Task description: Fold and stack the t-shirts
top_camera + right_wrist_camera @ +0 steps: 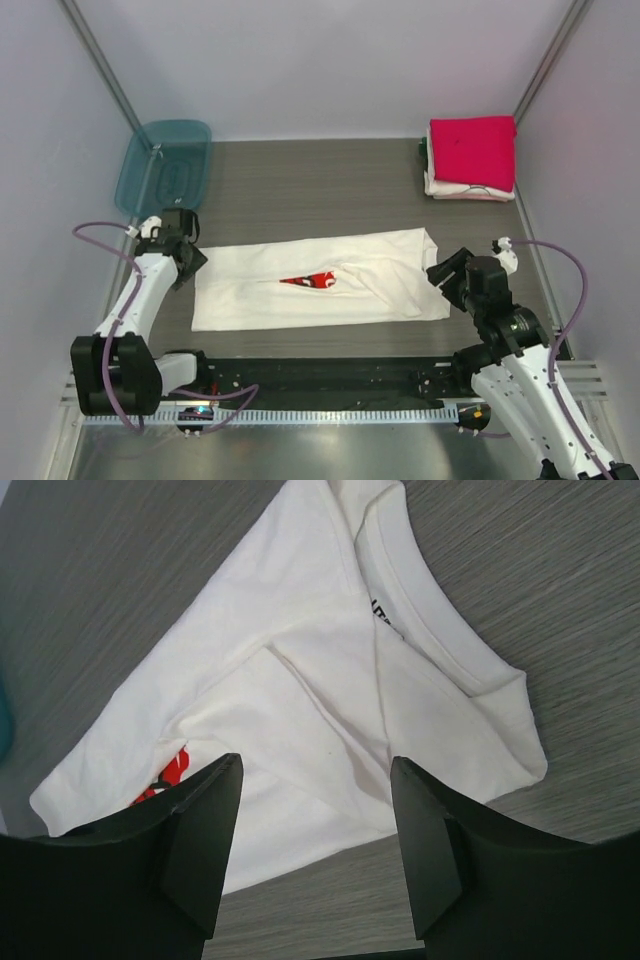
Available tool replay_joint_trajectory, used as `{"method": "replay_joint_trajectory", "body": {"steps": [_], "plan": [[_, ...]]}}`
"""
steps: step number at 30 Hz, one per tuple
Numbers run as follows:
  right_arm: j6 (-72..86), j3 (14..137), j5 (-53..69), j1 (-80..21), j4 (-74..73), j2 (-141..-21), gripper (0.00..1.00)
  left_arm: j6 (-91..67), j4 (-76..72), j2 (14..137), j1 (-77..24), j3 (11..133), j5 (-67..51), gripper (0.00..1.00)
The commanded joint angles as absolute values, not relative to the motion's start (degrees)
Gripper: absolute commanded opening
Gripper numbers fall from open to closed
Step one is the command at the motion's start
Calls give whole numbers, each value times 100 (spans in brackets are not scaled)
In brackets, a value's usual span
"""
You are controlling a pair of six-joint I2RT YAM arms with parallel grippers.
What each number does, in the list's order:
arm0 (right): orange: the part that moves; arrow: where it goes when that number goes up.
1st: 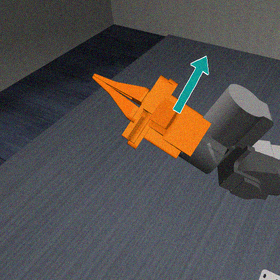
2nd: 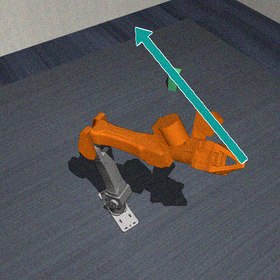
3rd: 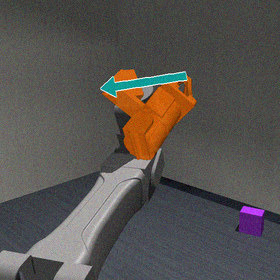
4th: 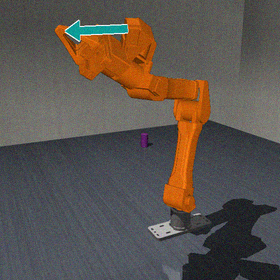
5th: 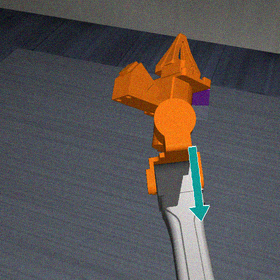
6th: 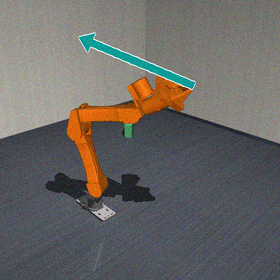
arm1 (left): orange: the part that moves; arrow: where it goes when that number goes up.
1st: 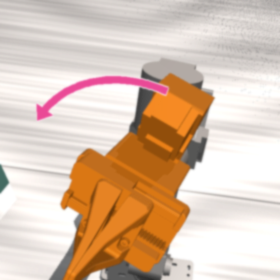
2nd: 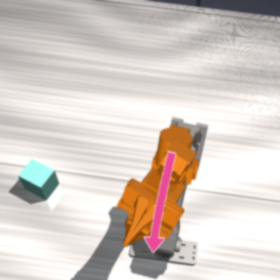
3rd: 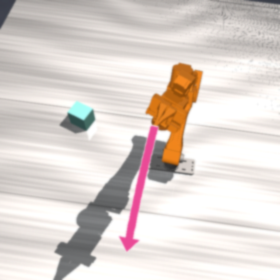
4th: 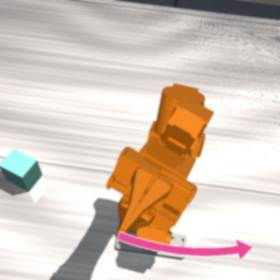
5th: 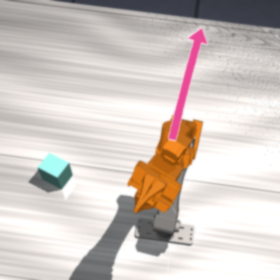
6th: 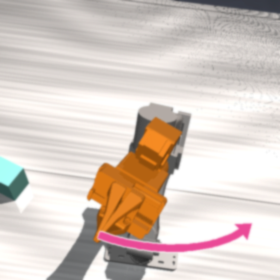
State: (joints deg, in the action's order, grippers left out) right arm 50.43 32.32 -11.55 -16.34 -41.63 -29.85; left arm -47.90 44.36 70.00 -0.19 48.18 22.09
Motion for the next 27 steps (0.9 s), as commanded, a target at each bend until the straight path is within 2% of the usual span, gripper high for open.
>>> {"method": "replay_joint_trajectory", "body": {"steps": [1,5,9,14,18,22,27], "plan": [[5389,3278,-1328,-1652,-3974,-2873,67,-5001,4237,6418,149,4834,2347,56],[4993,3357,-652,-1652,-3262,-3733,66,-4712,3947,6582,123,5036,1891,57],[5018,3480,-132,-1722,-2726,-5313,65,-4378,3867,7355,-263,5378,1600,55],[5282,3612,-158,-1977,-2364,-6371,64,-3991,3902,8672,-913,5879,1135,53],[5370,3770,-193,-1995,-2347,-7276,65,-3990,4131,9578,-949,5933,1028,50],[5143,4095,-238,-1882,-2268,-8328,66,-4025,4280,9921,-967,5906,1063,50],[4791,5122,-79,-1626,-2136,-9628,66,-4148,4500,10099,-1081,5810,933,47]]}}
